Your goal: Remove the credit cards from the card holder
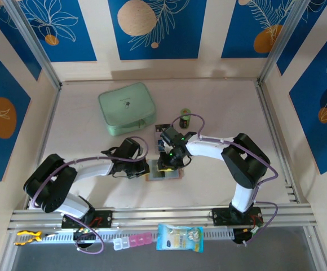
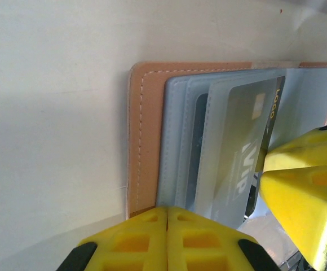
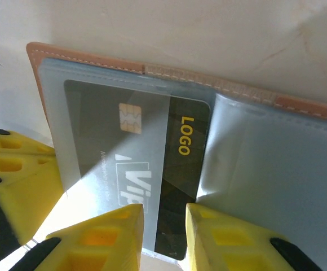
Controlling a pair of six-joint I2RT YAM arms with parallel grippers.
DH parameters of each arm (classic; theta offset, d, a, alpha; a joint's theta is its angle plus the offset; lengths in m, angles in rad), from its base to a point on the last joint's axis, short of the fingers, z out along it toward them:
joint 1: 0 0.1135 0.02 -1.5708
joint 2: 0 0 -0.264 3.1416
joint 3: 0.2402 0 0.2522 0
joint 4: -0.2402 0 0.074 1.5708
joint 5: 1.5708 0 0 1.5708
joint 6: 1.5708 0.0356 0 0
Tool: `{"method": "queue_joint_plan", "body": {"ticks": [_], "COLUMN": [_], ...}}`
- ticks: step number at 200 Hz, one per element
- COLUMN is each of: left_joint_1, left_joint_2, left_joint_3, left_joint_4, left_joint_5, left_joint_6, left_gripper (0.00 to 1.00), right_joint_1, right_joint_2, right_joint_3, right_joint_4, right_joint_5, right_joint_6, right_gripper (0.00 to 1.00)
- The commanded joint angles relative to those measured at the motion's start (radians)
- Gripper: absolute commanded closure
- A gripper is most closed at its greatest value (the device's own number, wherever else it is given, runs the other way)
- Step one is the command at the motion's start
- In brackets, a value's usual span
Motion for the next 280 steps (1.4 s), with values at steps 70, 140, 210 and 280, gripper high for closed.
{"method": "queue_joint_plan", "body": {"ticks": [70, 140, 210, 280], "left_joint_1": [0.004, -0.014, -0.015, -0.014], "left_joint_2": [-0.036, 0.035, 0.095, 0.093], "left_joint_3": [0.090, 0.117, 0.099, 0.062], "left_joint_4": [-0.092, -0.063, -0.015, -0.023], "left_joint_5": [0.007, 0.020, 0.037, 0.017], "left_joint_6": [0.035, 0.038, 0.032, 0.023], "left_gripper": [0.95, 1.00, 1.00, 1.00], "right_joint_1": [-0.008, -0.034, -0.049, -0.059], "right_joint_2": [-0.102, -0.116, -0.101, -0.066], "right_joint_3": [-0.009, -0.041, -0.063, -0.077], "right_joint_4": [-0.007, 0.019, 0.048, 0.084], "right_joint_5": [-0.019, -0.043, -0.067, -0.098], "right_joint_6": [0.002, 0.026, 0.038, 0.045], "right_gripper": [0.73, 0.73, 0.73, 0.73]}}
